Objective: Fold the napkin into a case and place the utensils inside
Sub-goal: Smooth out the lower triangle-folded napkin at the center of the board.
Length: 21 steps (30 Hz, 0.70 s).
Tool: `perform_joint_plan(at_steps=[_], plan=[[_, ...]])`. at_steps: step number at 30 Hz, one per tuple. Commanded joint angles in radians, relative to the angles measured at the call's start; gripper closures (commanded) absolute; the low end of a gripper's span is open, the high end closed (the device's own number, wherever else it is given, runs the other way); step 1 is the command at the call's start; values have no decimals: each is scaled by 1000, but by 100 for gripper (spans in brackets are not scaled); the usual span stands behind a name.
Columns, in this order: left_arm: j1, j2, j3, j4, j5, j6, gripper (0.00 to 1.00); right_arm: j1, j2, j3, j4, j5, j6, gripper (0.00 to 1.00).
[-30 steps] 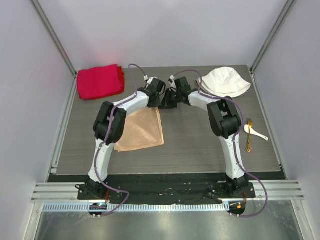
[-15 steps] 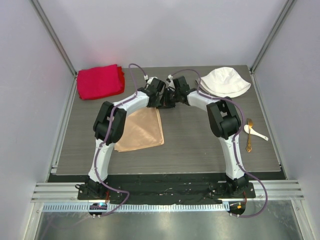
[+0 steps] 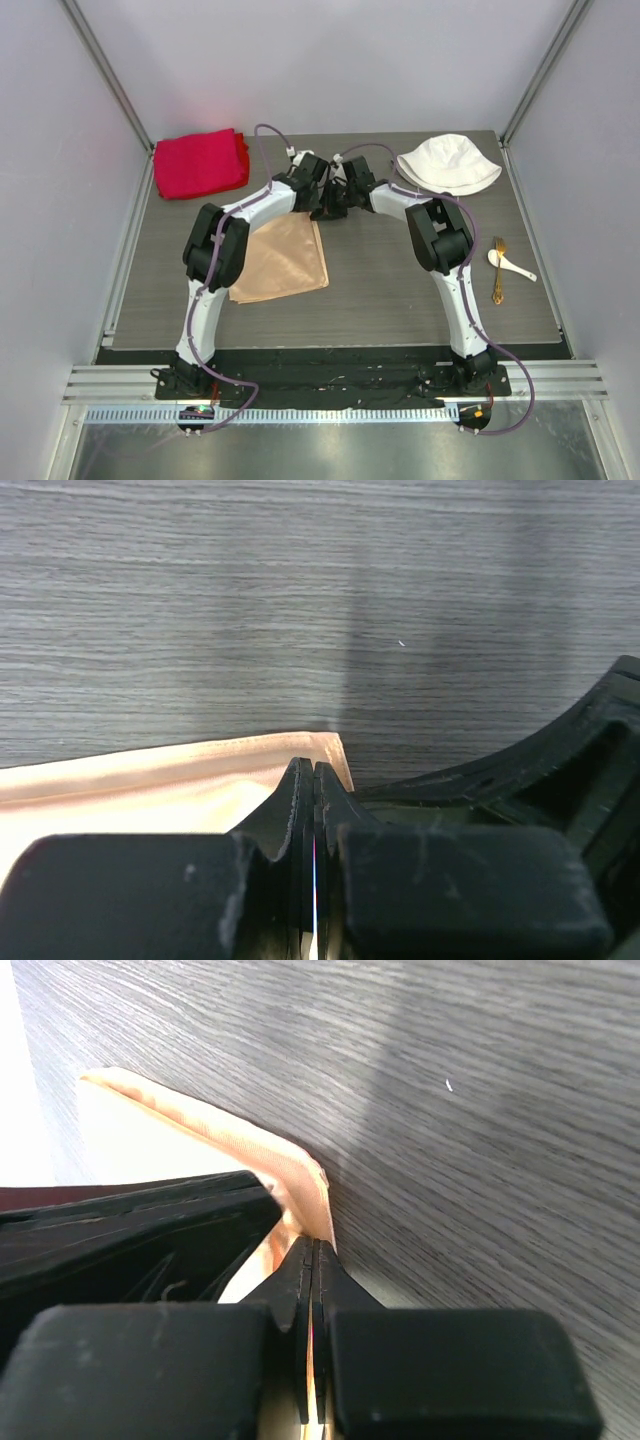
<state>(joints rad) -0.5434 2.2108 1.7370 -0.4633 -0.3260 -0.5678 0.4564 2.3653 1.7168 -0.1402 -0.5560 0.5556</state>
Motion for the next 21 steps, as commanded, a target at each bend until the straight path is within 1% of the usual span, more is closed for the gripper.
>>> perform_joint_plan(at_steps=[1,7,15,21], plan=[[2,-71,9,38,-16,-7,100,4,5,-3,-6,45,-17,99],[2,-17,61,22,-8,-7,100,4,-26,-22,-7,45,-11,99],[2,-13,45,48,-22,-1,100,4,-107,-75,-7,56,-3,99],[3,4,58,48,-12,6,100,-7,-152,-112,11,31,10,99]])
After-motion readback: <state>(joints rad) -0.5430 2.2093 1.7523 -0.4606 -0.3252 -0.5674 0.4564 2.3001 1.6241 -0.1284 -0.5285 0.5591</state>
